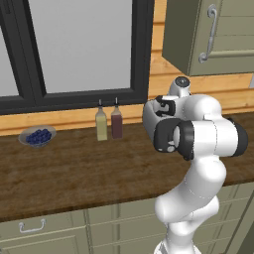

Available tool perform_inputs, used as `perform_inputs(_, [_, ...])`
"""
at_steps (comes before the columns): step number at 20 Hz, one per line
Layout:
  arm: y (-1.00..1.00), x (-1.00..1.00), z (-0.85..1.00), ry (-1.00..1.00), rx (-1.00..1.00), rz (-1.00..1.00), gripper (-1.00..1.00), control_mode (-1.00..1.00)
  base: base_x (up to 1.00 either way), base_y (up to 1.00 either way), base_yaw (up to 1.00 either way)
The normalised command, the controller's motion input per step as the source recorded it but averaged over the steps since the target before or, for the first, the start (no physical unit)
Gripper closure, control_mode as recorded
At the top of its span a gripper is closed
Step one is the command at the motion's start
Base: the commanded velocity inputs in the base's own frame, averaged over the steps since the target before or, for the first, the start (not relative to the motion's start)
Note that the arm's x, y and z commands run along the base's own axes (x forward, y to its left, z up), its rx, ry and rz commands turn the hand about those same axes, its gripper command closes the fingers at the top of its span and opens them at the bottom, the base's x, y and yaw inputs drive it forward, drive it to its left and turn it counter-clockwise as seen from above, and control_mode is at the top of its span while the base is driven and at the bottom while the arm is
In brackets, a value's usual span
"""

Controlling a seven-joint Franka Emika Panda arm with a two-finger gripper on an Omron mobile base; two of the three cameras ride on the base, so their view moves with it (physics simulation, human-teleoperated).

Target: Start the toaster. Once the lever pops up, take the bread to the plate on the dining counter.

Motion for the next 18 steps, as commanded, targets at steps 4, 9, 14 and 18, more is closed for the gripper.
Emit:
perform_inputs(4, [0.00, 0.00, 0.00, 0.00, 0.00, 0.00, -1.00, -1.00, 0.00, 0.00, 0.00])
perform_inputs(9, [0.00, 0.00, 0.00, 0.00, 0.00, 0.00, -1.00, -1.00, 0.00, 0.00, 0.00])
perform_inputs(14, [0.00, 0.00, 0.00, 0.00, 0.00, 0.00, -1.00, -1.00, 0.00, 0.00, 0.00])
perform_inputs(18, [0.00, 0.00, 0.00, 0.00, 0.00, 0.00, -1.00, -1.00, 0.00, 0.00, 0.00])
